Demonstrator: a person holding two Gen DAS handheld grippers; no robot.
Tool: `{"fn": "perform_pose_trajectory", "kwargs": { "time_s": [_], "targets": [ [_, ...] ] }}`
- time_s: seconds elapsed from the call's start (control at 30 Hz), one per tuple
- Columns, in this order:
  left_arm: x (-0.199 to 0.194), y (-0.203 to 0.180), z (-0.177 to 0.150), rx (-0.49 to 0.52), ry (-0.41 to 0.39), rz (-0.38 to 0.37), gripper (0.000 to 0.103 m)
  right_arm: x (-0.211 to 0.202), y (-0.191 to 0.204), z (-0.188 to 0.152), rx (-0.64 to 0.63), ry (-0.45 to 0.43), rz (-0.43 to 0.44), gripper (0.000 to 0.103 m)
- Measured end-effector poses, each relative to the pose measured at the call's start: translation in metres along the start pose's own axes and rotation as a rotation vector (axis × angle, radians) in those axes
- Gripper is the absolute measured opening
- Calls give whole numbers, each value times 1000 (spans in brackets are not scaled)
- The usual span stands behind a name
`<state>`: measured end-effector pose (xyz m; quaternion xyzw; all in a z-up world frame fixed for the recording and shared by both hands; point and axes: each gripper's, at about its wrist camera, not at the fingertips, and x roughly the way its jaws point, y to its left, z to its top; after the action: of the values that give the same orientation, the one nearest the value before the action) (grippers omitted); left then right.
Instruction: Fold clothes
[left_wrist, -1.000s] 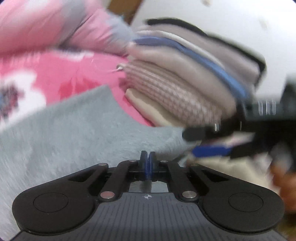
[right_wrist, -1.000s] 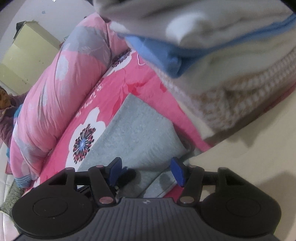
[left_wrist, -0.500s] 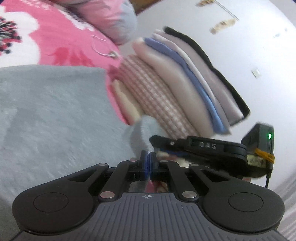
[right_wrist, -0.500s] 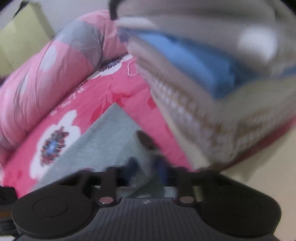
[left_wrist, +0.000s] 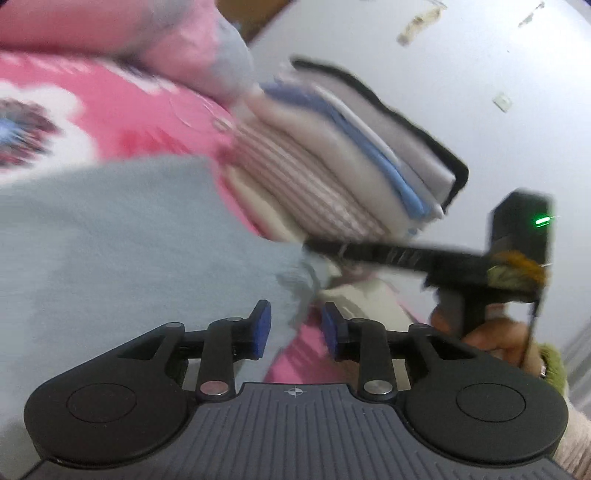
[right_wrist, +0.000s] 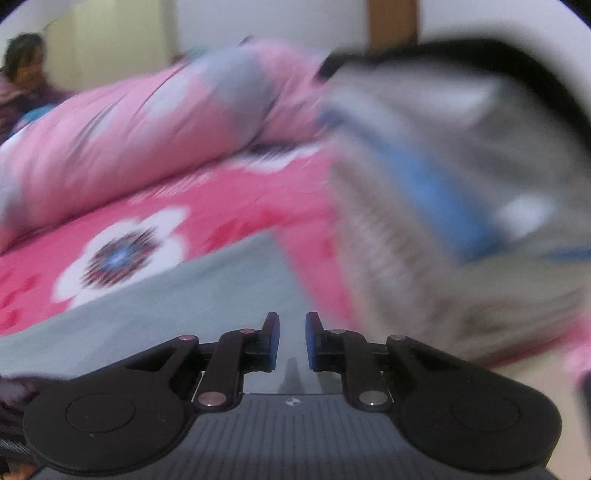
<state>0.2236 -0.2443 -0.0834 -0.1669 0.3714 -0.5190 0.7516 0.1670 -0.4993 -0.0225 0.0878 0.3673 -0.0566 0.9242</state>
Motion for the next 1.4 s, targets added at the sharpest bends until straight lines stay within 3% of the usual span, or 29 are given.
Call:
{"fn": "perform_pose_trajectory", "kwargs": {
  "time_s": [0.03, 0.13, 0.23, 0.33, 0.4, 0.47, 0.53, 0.57, 0.63, 0.7, 0.77, 0.9, 0.97, 1.13, 1.2, 1.27, 1.3, 1.33, 1.4],
  "targets": [
    [-17, 3, -3, -1, -11, 69, 30, 8, 1, -3, 3, 43, 44, 15],
    [-65, 15, -13, 6, -70, 248, 30, 44, -10, -13, 28, 181, -34, 10],
    [-118, 25, -27, -21, -165, 342, 31, 39, -22, -5, 63, 134, -80, 9],
    [-161, 32, -42, -22, -210, 420, 33, 9, 3, -2, -91, 21, -117, 10],
    [-186, 37, -54, -6, -217, 487, 35, 5, 16, -4, -122, 38, -48, 10],
    [-201, 46, -63, 7, -180, 583, 36, 22, 19, -13, -157, 112, -34, 10],
    [-216, 58, -73, -27, -162, 636, 36, 49, 9, -20, -156, 182, -148, 9],
    [-223, 64, -77, -45, -152, 662, 36, 50, 3, -19, -152, 161, -170, 9],
    [-236, 75, -85, -70, -183, 640, 36, 43, 14, -7, -199, 105, -351, 11],
    [-250, 83, -91, -88, -213, 616, 38, 29, 36, 5, -269, 0, -322, 11],
    [-259, 91, -93, -98, -235, 604, 40, 31, 53, 19, -261, -15, -201, 11],
    [-278, 101, -102, -127, -294, 570, 44, 95, 78, 38, -222, 87, -73, 11],
    [-289, 106, -108, -131, -322, 567, 44, 140, 83, 46, -180, 145, -106, 11],
    [-311, 112, -110, -183, -396, 603, 46, 175, 69, 88, -53, 71, -209, 10],
    [-318, 112, -110, -182, -429, 637, 48, 162, 72, 94, -24, 41, -205, 11],
    [-323, 113, -110, -197, -444, 630, 49, 143, 79, 96, -29, -2, -146, 12],
    [-324, 115, -110, -209, -447, 627, 50, 136, 81, 96, -20, -13, -125, 20],
    [-324, 117, -110, -220, -442, 624, 50, 134, 76, 100, 29, 13, -122, 38],
    [-323, 120, -110, -231, -434, 624, 50, 142, 64, 107, 127, 74, -141, 48]
  ]
}}
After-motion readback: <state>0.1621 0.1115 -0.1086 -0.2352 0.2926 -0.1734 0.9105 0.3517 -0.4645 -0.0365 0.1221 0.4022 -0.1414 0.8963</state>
